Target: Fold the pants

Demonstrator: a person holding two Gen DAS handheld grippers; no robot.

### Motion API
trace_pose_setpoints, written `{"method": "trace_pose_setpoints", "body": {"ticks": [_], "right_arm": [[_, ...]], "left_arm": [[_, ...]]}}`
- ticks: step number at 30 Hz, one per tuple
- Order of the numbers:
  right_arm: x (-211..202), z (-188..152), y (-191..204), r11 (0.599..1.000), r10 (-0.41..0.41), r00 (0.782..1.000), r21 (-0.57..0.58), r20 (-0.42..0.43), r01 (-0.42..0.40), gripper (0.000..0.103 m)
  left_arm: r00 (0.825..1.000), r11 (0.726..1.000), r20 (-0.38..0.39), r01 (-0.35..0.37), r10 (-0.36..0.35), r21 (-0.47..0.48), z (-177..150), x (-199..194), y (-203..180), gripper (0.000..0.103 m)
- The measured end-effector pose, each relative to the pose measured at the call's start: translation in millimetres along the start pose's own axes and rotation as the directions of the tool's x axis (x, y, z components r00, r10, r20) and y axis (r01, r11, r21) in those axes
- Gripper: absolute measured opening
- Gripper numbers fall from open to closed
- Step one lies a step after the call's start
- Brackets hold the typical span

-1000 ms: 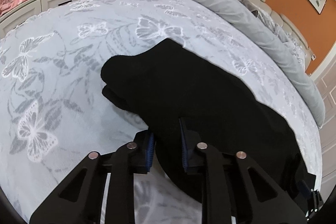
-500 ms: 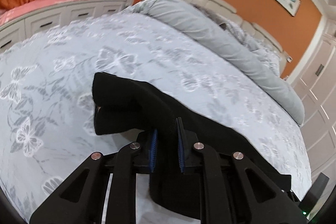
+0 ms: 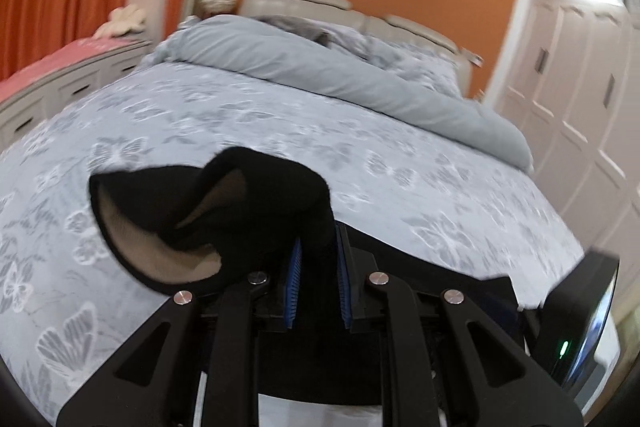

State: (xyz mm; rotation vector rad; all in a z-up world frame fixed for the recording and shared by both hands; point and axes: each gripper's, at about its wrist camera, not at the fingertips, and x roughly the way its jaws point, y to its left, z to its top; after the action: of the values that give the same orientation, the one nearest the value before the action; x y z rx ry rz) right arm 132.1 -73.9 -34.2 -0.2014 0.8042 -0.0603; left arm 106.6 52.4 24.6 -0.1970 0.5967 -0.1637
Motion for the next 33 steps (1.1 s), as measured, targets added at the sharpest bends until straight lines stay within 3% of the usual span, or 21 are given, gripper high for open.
{"method": "trace_pose_setpoints", "body": {"ticks": [2,4,5,9,12,14,16,18,20,22,24,25,26,27,28,29,30,33], "right_arm": [[0,-6,-26,0.999,-0.028,1.000,0.032,-0.007,0.028,0.067],[-2,-13,-55,0.996,-0.065,0.998,0.065,-0.012,0.065,0.067],[-4,-17,-66,0.993,-0.079,0.997,0.082,-0.014,0.080,0.067],[-8,-34,-122,0.978,-0.121,0.992,0.169,-0.034,0.125,0.070],[-10,-41,-151,0.962,-0.118,0.992,0.240,-0.047,0.126,0.070],[-15,-41,-159,0.956,-0.108,0.993,0.270,-0.038,0.115,0.070],[-20,-35,-160,0.953,-0.096,0.995,0.287,-0.016,0.096,0.072],[-23,-30,-152,0.958,-0.074,0.997,0.278,0.001,0.071,0.073],[-24,-26,-140,0.967,-0.061,0.998,0.247,0.007,0.057,0.074],[-21,-24,-127,0.978,-0.059,0.998,0.203,0.004,0.057,0.074],[-18,-24,-113,0.985,-0.060,0.998,0.161,-0.003,0.060,0.074],[-16,-25,-109,0.987,-0.061,0.998,0.147,-0.009,0.061,0.074],[-14,-25,-106,0.988,-0.059,0.998,0.141,-0.014,0.061,0.074],[-11,-25,-104,0.988,-0.056,0.998,0.141,-0.019,0.058,0.074],[-11,-25,-103,0.988,-0.052,0.998,0.142,-0.022,0.054,0.074],[-9,-24,-103,0.988,-0.046,0.999,0.149,-0.025,0.049,0.074],[-9,-23,-103,0.987,-0.045,0.999,0.155,-0.024,0.048,0.074],[-15,-22,-109,0.982,-0.049,0.999,0.181,-0.003,0.048,0.074]], "left_arm": [[1.000,0.999,-0.013,0.022,-0.022,0.036,-7,3,-19,0.015],[0.995,0.992,-0.030,0.093,-0.091,0.086,-16,7,-44,0.002],[0.992,0.984,-0.031,0.122,-0.119,0.127,-21,5,-61,0.002],[0.985,0.947,-0.062,0.173,-0.162,0.270,-53,5,-117,0.007],[0.970,0.927,-0.167,0.221,-0.177,0.303,-77,15,-136,0.013],[0.960,0.939,-0.215,0.234,-0.181,0.251,-78,19,-125,0.022],[0.965,0.976,-0.209,0.185,-0.158,0.118,-66,14,-83,0.046],[0.977,0.991,-0.168,0.129,-0.131,-0.021,-52,6,-39,0.066],[0.989,0.982,-0.122,0.067,-0.089,-0.174,-36,-6,12,0.075],[0.996,0.950,-0.086,-0.011,-0.017,-0.313,-25,-15,66,0.082],[0.992,0.924,-0.124,-0.081,0.037,-0.375,-24,-8,101,0.089],[0.982,0.918,-0.188,-0.095,0.023,-0.384,-26,7,112,0.089],[0.971,0.916,-0.240,-0.081,-0.017,-0.393,-30,21,117,0.088],[0.947,0.905,-0.302,-0.028,-0.112,-0.424,-35,43,121,0.073],[0.922,0.896,-0.349,-0.003,-0.170,-0.445,-39,60,119,0.053],[0.913,0.904,-0.376,-0.021,-0.157,-0.428,-40,68,114,0.026],[0.920,0.929,-0.378,-0.044,-0.106,-0.367,-34,71,101,0.010],[0.948,0.969,-0.304,0.019,-0.096,-0.247,0,54,53,0.009]]}}
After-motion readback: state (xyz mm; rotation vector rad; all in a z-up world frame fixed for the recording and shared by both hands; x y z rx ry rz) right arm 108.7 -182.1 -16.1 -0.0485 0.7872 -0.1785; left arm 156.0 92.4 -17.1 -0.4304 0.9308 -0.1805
